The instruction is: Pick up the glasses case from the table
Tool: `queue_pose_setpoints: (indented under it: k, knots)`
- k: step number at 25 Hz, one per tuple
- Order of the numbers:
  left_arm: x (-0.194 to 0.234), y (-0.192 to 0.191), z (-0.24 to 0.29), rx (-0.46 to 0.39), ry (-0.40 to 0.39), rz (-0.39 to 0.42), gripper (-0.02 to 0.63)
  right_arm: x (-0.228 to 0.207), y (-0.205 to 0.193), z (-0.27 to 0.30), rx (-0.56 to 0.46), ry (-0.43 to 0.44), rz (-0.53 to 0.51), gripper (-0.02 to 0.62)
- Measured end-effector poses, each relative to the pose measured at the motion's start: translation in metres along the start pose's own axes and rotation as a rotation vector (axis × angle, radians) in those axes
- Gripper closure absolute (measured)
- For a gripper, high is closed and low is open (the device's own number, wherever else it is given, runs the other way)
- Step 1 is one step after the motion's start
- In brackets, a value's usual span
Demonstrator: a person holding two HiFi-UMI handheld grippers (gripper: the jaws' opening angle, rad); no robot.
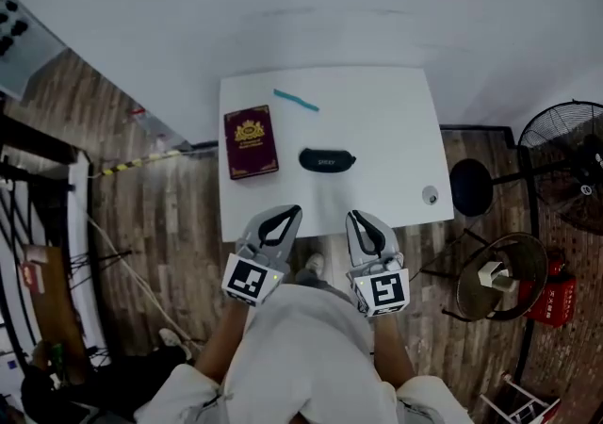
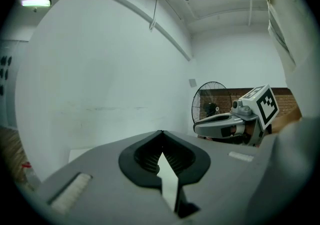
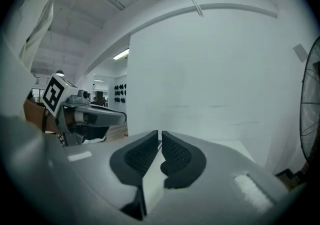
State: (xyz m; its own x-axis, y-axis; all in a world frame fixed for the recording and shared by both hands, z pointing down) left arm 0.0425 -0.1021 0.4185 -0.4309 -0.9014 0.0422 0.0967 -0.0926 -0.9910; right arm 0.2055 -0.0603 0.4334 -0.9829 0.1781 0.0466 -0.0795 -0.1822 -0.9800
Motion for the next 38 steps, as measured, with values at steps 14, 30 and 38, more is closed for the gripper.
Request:
queue_pose_setpoints:
  k: [14, 30, 38]
  knots:
    - [0.055, -0.059, 0.037, 0.079, 0.023, -0.146, 0.586, -0.012, -0.039, 0.078, 0.155, 0.080, -0.106, 0.537]
    - [0.117, -0.118, 0.085, 0.197, -0.101, -0.287, 0.586, -0.014, -0.096, 0.165, 0.388, 0.147, -0.304, 0.469]
    - [0.127, -0.134, 0.097, 0.227, -0.115, -0.331, 0.586, -0.011, -0.122, 0.196, 0.467, 0.259, -0.452, 0.409]
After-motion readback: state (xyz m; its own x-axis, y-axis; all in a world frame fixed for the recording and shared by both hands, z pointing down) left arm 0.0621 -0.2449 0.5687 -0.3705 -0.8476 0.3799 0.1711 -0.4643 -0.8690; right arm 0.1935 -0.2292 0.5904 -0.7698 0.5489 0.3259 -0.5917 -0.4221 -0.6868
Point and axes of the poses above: the fingertips, and each gripper's own axes: z forward along the fingers, x to its left, y out of its top, the point moved 6 cm from there along -z, backward along the fingers, and after that the axes turned 13 degrees about -y, right-handed, at the moved point
